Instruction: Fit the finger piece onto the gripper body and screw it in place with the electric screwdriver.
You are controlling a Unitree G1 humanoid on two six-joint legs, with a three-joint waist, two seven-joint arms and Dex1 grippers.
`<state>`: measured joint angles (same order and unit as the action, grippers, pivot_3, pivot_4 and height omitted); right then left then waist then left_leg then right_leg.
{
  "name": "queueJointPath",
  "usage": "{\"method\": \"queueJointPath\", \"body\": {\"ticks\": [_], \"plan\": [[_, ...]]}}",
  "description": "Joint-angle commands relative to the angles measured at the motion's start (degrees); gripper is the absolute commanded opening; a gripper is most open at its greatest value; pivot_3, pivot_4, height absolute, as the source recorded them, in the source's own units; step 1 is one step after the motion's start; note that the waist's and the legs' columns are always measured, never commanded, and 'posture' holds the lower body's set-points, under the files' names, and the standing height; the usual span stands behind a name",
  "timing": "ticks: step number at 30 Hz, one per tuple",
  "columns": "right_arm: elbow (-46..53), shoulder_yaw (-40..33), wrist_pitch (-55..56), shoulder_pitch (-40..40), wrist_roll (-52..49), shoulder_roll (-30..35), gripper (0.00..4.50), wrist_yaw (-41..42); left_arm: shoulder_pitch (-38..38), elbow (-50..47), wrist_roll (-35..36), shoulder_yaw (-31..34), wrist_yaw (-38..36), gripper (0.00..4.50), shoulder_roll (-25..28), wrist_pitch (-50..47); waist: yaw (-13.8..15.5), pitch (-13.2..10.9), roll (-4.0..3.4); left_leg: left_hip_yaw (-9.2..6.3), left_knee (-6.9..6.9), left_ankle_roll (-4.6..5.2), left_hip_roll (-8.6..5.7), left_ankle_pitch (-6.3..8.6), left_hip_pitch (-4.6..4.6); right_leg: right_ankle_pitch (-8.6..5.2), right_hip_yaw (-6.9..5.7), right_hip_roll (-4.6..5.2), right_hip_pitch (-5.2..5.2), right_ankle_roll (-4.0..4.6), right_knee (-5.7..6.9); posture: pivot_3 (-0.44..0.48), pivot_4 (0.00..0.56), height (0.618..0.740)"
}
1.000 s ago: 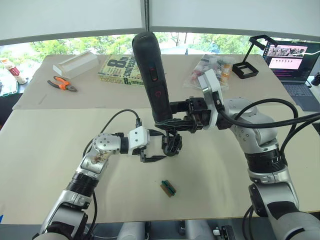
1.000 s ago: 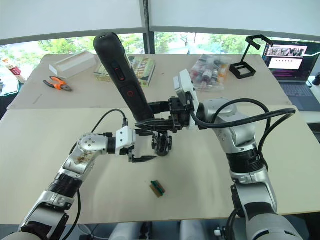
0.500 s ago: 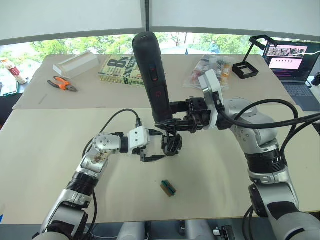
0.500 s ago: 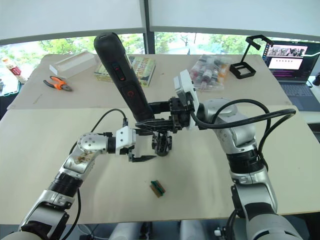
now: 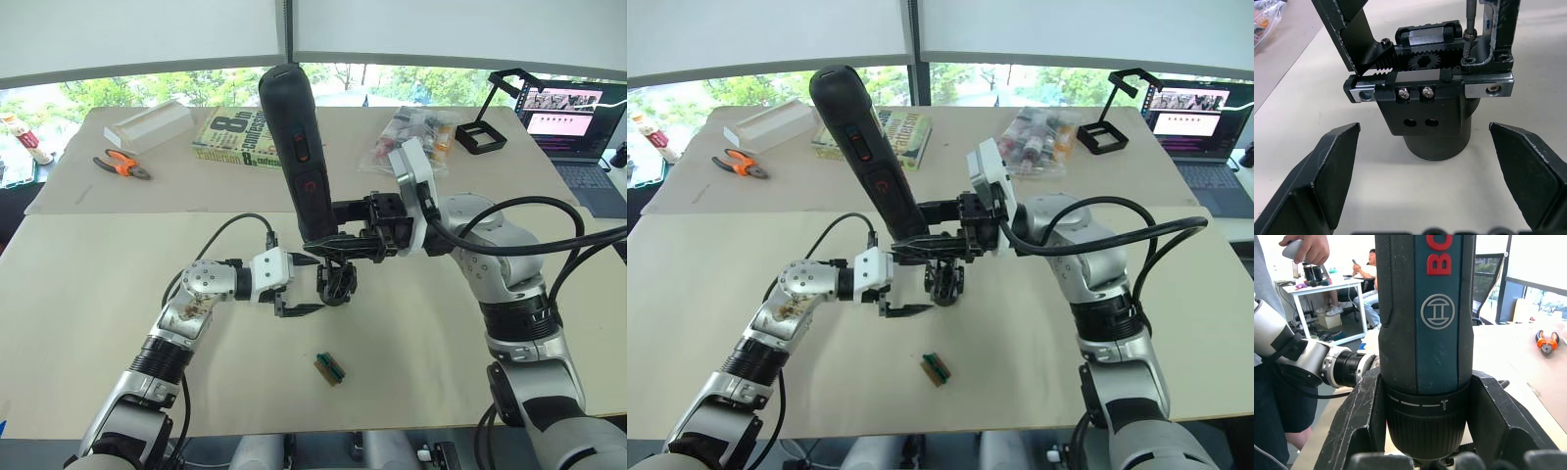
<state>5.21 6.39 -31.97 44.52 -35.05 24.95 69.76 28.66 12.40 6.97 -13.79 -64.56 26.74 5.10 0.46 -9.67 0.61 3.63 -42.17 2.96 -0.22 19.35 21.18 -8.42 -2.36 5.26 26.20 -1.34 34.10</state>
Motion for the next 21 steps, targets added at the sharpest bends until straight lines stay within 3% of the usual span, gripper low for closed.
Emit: {"method": "queueJointPath", "body": {"ticks": [1, 21], "plan": [[2.6, -1.8, 1.5, 1.3, -1.7, -0.4, 1.9, 0.0, 0.7, -0.8, 0.3, 0.5, 0.0, 4.5, 0.0, 1.4, 0.0, 0.0, 0.0, 0.0, 0.0, 0.0, 0.0, 0.0, 0.0, 0.0, 0.0, 0.0, 0.0, 0.0, 0.0, 0.0, 0.15, 0.74], [1.7, -1.2, 3.6, 1.0, -0.3, -0.4, 1.9, 1.1, 0.9, -1.4, 0.5, 0.4, -0.1, 4.5, -0.1, 0.9, 0.0, 0.0, 0.0, 0.0, 0.0, 0.0, -0.01, 0.0, 0.0, 0.0, 0.0, 0.0, 0.0, 0.0, 0.0, 0.0, 0.15, 0.74]]}}
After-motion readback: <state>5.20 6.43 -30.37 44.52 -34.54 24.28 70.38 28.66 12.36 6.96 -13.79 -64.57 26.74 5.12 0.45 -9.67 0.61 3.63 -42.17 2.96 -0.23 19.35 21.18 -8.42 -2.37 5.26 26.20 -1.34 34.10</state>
